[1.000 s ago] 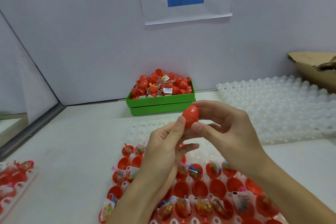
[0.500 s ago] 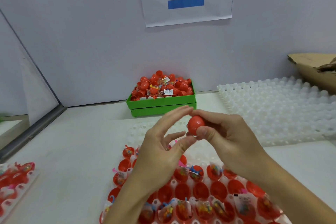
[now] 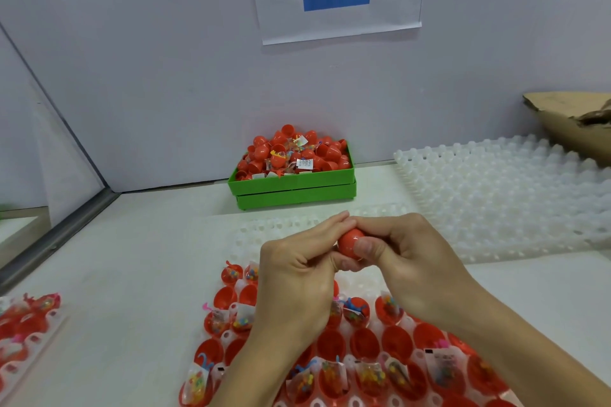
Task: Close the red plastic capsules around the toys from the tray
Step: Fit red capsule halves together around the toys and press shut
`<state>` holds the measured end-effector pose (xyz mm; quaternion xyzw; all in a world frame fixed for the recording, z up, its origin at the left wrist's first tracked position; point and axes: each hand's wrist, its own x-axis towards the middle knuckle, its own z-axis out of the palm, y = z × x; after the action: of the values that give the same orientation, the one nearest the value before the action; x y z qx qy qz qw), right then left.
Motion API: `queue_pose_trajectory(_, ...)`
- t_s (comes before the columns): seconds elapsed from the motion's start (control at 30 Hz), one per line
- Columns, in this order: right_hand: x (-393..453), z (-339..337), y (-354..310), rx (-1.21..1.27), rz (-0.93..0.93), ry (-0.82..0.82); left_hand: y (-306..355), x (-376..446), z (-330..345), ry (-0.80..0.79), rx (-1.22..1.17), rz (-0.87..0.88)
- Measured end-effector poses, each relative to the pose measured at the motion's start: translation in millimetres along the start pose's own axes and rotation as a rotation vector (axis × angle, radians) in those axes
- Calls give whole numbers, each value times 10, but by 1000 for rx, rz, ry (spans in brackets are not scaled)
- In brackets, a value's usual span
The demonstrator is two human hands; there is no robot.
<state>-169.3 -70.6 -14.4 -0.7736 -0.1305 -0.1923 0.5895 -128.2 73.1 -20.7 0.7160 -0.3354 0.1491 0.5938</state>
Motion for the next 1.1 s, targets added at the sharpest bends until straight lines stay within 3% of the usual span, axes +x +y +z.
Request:
queue_pose_trajectory(0.23,11,-25,-109,65,8,42,47,57,-68,-57,-201,-83)
queue_pose_trajectory(0.47,15,-90,-125,148,100,156,33,53,-53,-108,-215,-155)
queue_pose_trajectory(0.67,18,-131,-127,243,168,195,51,41,-26,-149,-503,-305)
queue_pose_trajectory(0.93,28,-111,-71,218,168,193,24,65,-40,-88,-406,-365)
queue_pose_trajectory(1.1,9,-59,-74,123,142,160,59,46,0,-1,-191,-219)
